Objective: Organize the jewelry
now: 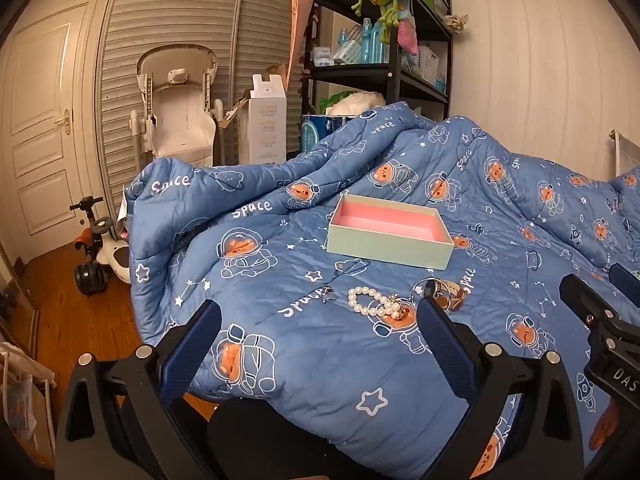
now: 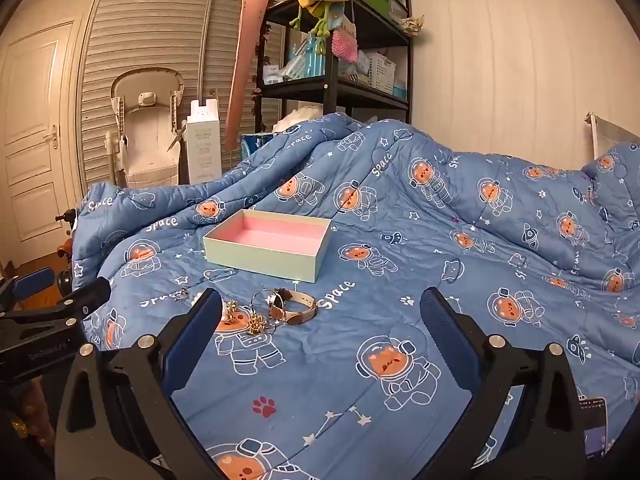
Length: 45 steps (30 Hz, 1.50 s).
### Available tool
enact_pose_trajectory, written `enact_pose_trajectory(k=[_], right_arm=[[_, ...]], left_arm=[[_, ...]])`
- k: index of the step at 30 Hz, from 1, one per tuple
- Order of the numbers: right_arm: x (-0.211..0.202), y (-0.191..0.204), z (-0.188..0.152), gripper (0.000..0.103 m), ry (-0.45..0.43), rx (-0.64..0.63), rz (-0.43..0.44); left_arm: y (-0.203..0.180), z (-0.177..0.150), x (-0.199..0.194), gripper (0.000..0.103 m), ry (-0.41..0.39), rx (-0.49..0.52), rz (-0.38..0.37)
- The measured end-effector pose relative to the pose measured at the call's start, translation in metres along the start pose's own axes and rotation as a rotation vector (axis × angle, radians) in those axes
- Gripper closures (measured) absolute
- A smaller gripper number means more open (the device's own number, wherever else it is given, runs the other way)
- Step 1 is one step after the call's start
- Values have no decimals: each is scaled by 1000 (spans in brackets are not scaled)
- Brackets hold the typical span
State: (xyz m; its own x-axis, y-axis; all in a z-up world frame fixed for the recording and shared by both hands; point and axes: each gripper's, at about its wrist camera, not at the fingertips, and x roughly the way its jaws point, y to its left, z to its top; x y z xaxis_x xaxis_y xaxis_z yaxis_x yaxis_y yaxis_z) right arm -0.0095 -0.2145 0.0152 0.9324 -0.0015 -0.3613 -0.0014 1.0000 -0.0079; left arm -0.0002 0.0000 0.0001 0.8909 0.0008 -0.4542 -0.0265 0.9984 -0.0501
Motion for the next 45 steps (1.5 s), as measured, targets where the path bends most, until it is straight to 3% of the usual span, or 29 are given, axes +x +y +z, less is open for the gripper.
enact_pose_trajectory(k=[45], right_arm=[[3, -2, -3, 5, 41, 1, -18]], left_arm=[[1, -3, 3, 7, 17, -4, 1]])
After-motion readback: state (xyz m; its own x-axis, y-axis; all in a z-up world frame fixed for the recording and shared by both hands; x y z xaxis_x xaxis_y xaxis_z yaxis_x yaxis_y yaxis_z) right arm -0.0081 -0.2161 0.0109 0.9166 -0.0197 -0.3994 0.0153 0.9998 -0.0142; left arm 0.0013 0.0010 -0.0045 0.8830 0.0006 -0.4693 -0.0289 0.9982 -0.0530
